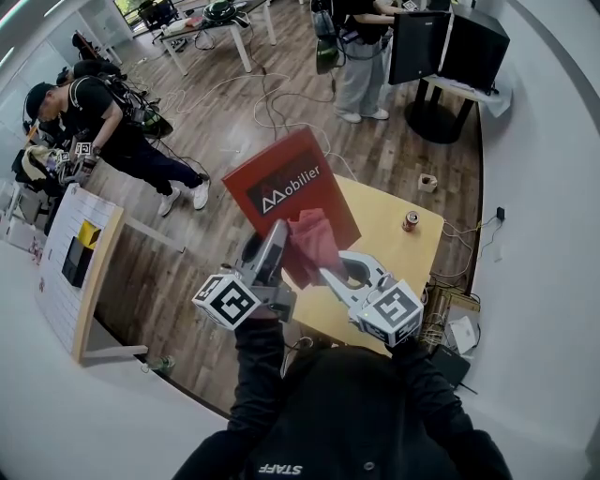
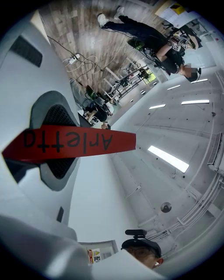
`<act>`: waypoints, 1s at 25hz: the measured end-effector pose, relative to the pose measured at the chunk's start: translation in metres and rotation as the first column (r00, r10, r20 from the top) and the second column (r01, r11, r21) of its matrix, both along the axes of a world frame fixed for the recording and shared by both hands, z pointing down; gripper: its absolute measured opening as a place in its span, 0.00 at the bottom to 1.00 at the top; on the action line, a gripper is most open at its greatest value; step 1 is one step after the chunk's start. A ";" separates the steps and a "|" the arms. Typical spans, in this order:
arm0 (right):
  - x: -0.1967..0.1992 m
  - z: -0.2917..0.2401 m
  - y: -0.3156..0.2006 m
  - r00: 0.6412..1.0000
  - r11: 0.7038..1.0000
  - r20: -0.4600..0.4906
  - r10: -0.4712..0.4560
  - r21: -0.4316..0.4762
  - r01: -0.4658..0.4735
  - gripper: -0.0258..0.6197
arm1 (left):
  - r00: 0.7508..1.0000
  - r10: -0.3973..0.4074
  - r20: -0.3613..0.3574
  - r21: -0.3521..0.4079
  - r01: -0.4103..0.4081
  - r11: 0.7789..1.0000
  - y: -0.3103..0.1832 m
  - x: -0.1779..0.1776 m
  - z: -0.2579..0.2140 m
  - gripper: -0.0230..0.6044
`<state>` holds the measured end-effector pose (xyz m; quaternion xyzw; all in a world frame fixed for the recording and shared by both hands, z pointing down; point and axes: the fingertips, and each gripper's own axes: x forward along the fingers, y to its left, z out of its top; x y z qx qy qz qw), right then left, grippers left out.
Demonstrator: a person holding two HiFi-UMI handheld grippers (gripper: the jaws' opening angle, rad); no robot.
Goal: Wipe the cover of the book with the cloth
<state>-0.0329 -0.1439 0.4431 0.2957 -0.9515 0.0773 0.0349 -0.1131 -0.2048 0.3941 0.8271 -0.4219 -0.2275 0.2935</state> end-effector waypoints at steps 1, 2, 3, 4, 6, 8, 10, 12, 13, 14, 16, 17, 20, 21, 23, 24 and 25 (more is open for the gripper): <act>0.003 0.001 -0.003 1.000 1.000 -0.004 0.009 -0.001 -0.009 0.16 | 1.000 0.000 0.000 -0.001 0.000 1.000 0.000 0.000 0.000 0.32; 0.007 0.002 -0.005 1.000 1.000 -0.008 0.018 -0.003 -0.018 0.16 | 1.000 0.000 0.000 -0.001 0.000 1.000 0.000 0.000 0.001 0.32; 0.011 0.004 -0.007 1.000 1.000 -0.010 0.026 -0.002 -0.026 0.16 | 1.000 0.000 0.002 -0.002 0.000 1.000 0.000 0.001 0.001 0.32; 0.015 0.006 -0.010 0.999 1.000 -0.010 0.032 0.001 -0.032 0.16 | 1.000 0.000 0.003 -0.002 0.000 1.000 0.000 0.002 0.002 0.32; 0.021 0.010 -0.014 0.999 0.999 -0.010 0.039 0.007 -0.039 0.16 | 1.000 0.001 0.004 -0.001 -0.001 1.000 0.000 0.002 0.002 0.32; 0.029 0.015 -0.017 0.999 0.999 -0.013 0.047 0.011 -0.047 0.16 | 1.000 0.002 0.005 0.002 -0.002 1.000 0.000 0.004 0.002 0.32; 0.037 0.018 -0.021 0.998 0.998 -0.016 0.061 0.010 -0.061 0.16 | 1.000 0.003 0.006 0.005 -0.003 1.000 0.000 0.006 0.001 0.32; 0.043 0.017 -0.025 0.997 0.997 -0.021 0.080 0.004 -0.080 0.16 | 1.000 0.003 0.009 0.007 -0.003 1.000 0.001 0.007 0.000 0.32; 0.046 0.017 -0.027 0.996 0.996 -0.023 0.090 0.001 -0.090 0.16 | 1.000 0.004 0.010 0.007 -0.004 1.000 0.001 0.007 0.000 0.32; 0.049 0.018 -0.029 0.995 0.995 -0.023 0.099 -0.001 -0.099 0.16 | 1.000 0.004 0.011 0.008 -0.004 1.000 0.001 0.007 -0.001 0.32; 0.054 0.019 -0.032 0.993 0.993 -0.025 0.116 -0.004 -0.116 0.16 | 1.000 0.005 0.012 0.008 -0.005 1.000 0.002 0.007 -0.001 0.32; 0.057 0.020 -0.034 0.992 0.992 -0.027 0.125 -0.005 -0.125 0.16 | 1.000 0.005 0.014 0.008 -0.005 1.000 0.002 0.007 -0.002 0.32; 0.067 0.018 -0.039 0.987 0.988 -0.036 0.154 -0.007 -0.155 0.16 | 1.000 0.004 0.018 0.009 -0.004 1.000 0.003 0.008 -0.004 0.32; 0.071 0.015 -0.039 0.986 0.986 -0.037 0.165 -0.004 -0.165 0.16 | 1.000 0.002 0.018 0.011 -0.002 1.000 0.004 0.008 -0.006 0.32; 0.079 0.007 -0.040 0.982 0.982 -0.032 0.188 0.008 -0.188 0.16 | 1.000 -0.010 0.022 0.017 0.009 1.000 0.005 0.008 -0.007 0.32; 0.083 0.002 -0.040 0.979 0.979 -0.028 0.202 0.016 -0.201 0.16 | 0.999 -0.019 0.031 0.022 0.019 1.000 0.005 0.009 -0.008 0.32; 0.088 -0.003 -0.041 0.976 0.976 -0.025 0.217 0.025 -0.216 0.16 | 0.999 -0.029 0.045 0.028 0.028 0.999 0.005 0.009 -0.008 0.32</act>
